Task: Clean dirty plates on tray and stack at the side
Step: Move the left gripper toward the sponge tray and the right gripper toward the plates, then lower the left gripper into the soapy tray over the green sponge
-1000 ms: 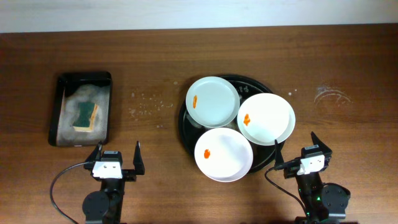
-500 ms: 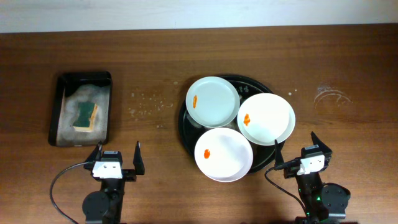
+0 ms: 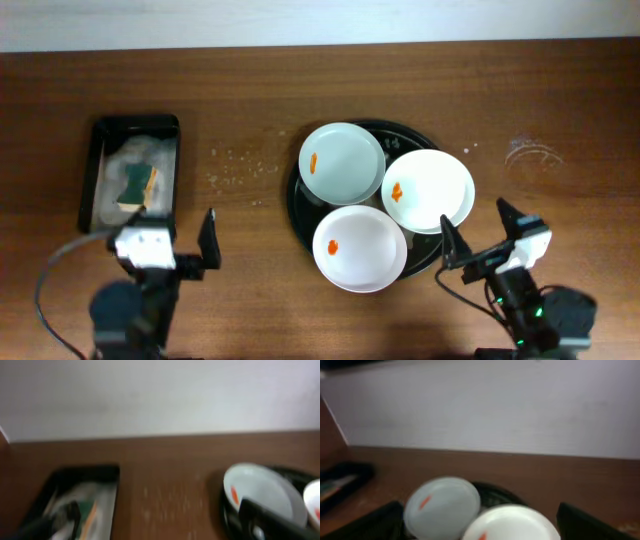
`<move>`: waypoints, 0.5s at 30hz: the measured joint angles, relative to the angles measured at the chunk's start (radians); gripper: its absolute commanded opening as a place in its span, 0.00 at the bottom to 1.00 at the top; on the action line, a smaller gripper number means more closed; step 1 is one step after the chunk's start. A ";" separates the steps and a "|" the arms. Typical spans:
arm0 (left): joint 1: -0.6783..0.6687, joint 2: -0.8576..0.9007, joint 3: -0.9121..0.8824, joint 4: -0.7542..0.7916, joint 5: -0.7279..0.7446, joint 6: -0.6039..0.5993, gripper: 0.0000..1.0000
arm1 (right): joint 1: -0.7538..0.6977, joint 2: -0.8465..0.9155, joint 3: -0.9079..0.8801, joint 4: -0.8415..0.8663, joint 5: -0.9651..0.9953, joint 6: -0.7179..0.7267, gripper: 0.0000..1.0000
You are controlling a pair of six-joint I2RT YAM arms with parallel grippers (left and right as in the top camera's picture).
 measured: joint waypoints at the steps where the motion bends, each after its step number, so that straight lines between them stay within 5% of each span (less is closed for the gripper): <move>1: 0.000 0.092 0.080 -0.039 0.000 0.000 0.99 | 0.000 0.075 0.071 -0.056 -0.013 0.008 0.99; 6: 0.000 0.484 0.452 -0.314 0.000 0.000 0.99 | -0.001 0.552 0.598 -0.541 -0.049 0.031 0.99; 10: 0.000 0.670 0.622 -0.362 0.024 0.000 0.99 | -0.001 0.917 1.004 -0.820 -0.066 0.022 0.99; 15: 0.001 0.752 0.629 -0.406 0.088 -0.034 0.99 | -0.001 1.122 1.061 -0.881 -0.178 0.022 0.99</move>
